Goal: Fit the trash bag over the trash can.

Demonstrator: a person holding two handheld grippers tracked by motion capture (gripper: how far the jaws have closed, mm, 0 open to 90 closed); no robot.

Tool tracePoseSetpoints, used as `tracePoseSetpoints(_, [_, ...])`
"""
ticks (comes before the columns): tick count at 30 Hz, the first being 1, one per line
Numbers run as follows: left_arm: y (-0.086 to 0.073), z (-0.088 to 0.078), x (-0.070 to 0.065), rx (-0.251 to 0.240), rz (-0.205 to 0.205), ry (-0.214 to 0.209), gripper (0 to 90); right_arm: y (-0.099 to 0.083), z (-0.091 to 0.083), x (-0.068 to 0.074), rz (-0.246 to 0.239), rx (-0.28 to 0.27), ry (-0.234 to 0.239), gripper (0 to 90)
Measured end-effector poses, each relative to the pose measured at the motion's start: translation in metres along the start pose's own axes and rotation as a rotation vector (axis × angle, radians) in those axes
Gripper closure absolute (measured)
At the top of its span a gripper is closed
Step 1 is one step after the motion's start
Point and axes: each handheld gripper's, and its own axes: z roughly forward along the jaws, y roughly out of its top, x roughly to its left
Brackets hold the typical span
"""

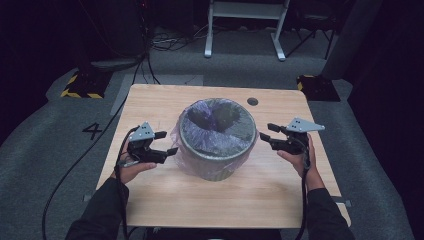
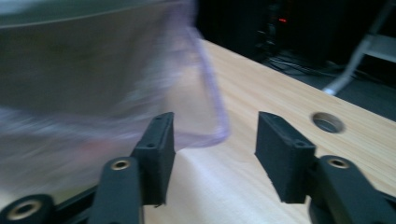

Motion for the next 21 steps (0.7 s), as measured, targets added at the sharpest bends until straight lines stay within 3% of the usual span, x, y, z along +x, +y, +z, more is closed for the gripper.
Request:
tracePoseSetpoints(4, [-0.005,0.007,-0.018,0.013,0.023,-0.066,17.7,-0.002,-0.008,0.020,-0.089,0.009,0.098,39.9])
tracePoseSetpoints(10, [-0.007,0.029,-0.035,0.082,0.061,-0.114,16.3,0.001,-0.004,0.046,-0.176,0.034,0.121,28.2])
tracePoseSetpoints(14, [-0.009,0.040,-0.036,0.107,0.080,-0.119,19.6,0.000,0.005,0.055,-0.196,0.052,0.121,29.2])
tracePoseSetpoints(16, [-0.011,0.042,-0.035,0.119,0.081,-0.123,29.7,-0.002,0.009,0.056,-0.188,0.055,0.131,36.0])
tracePoseSetpoints(18, [-0.011,0.044,-0.035,0.134,0.093,-0.094,37.8,-0.005,0.012,0.057,-0.195,0.053,0.157,49.7])
tracePoseSetpoints(20, [-0.013,0.044,-0.034,0.137,0.096,-0.100,55.5,-0.008,0.013,0.058,-0.198,0.049,0.156,69.0])
tracePoseSetpoints(21, [-0.014,0.044,-0.033,0.138,0.098,-0.108,59.4,-0.010,0.013,0.058,-0.194,0.043,0.153,77.4])
